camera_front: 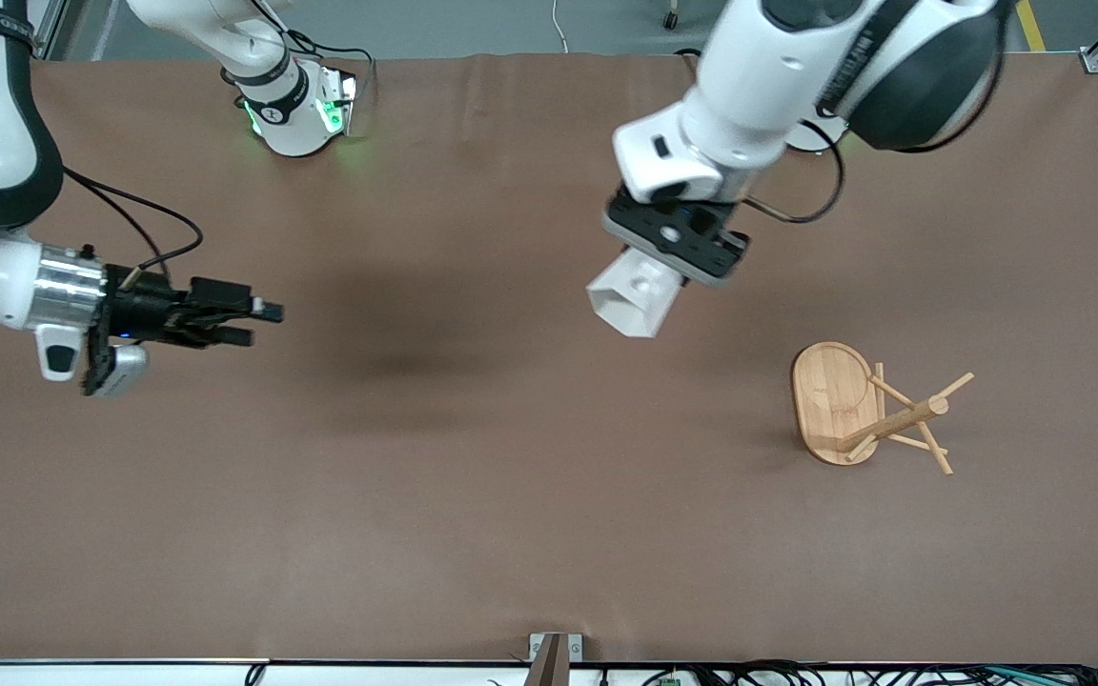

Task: Hang cup on rack
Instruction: 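Carry the cup with the left gripper to the wooden rack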

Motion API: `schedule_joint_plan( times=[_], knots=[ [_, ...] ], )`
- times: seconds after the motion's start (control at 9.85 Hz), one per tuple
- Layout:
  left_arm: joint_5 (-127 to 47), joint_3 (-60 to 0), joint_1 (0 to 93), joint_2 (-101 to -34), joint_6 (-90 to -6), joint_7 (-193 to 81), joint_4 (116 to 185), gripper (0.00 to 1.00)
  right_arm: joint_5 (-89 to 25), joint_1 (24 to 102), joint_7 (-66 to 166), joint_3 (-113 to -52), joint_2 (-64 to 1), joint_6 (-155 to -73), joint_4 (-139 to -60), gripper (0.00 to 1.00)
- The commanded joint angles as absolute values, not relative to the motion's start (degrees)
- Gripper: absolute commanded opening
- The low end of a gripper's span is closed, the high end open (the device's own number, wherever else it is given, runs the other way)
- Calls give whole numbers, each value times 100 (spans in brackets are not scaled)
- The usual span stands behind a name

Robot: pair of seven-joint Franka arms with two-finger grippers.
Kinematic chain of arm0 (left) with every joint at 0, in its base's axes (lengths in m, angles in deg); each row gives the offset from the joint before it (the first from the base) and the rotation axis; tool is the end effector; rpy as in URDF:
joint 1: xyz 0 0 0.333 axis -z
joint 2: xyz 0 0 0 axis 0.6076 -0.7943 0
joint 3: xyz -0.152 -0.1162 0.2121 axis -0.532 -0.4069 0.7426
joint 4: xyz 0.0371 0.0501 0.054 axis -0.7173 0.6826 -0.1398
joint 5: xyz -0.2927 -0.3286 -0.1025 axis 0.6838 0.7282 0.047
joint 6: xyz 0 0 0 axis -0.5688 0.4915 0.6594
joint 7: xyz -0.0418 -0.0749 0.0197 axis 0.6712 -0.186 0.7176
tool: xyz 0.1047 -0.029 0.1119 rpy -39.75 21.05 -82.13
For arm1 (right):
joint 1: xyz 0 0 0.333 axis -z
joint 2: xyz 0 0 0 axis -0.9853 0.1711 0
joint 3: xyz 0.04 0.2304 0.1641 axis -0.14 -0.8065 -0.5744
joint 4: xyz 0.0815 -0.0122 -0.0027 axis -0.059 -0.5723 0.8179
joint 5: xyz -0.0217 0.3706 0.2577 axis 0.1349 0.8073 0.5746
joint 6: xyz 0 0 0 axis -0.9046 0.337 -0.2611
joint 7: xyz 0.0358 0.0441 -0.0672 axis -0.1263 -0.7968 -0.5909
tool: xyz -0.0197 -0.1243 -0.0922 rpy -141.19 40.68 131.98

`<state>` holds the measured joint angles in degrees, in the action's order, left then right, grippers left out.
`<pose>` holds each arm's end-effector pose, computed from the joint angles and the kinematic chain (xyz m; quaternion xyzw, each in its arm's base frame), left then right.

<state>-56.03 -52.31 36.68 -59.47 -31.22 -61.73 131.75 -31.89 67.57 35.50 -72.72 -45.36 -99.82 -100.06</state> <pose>0.5799 -0.3956 0.4931 0.9711 -0.2286 0.0340 0.0595 0.6517 0.0603 0.3910 -0.9532 -0.0591 0.0085 0.2963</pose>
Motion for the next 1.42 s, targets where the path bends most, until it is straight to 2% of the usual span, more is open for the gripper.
schedule_joint_plan(
  times=[0.0, 0.3, 0.61, 0.81, 0.91, 1.32],
  knots=[
    [-5709, -5248, 3260, -5945, -3060, -6413, 13654, 20, -4029, 6968, 3609, -7269, -4799, -10012, -9805, 100],
    [-5771, -5248, 2679, -5936, -3077, -6721, 13954, 20, -5750, 7171, 3617, -7269, -4887, -10003, -9111, 100],
    [-5771, -5248, 2344, -5980, -3165, -6748, 14192, 20, -6482, 7452, 3688, -7356, -5264, -9933, -8916, 100],
    [-5806, -5239, 2326, -6015, -3165, -6748, 14201, 20, -6773, 7907, 4534, -7960, -5572, -9479, -8959, 100],
    [-5937, -5248, 2291, -6068, -3165, -6748, 14184, 20, -6862, 7910, 4819, -7998, -5678, -9241, -8986, 100],
    [-5938, -5248, 2098, -6130, -3227, -6757, 14192, 20, -6871, 7892, 4883, -7981, -5872, -9125, -9197, 100]
  ],
)
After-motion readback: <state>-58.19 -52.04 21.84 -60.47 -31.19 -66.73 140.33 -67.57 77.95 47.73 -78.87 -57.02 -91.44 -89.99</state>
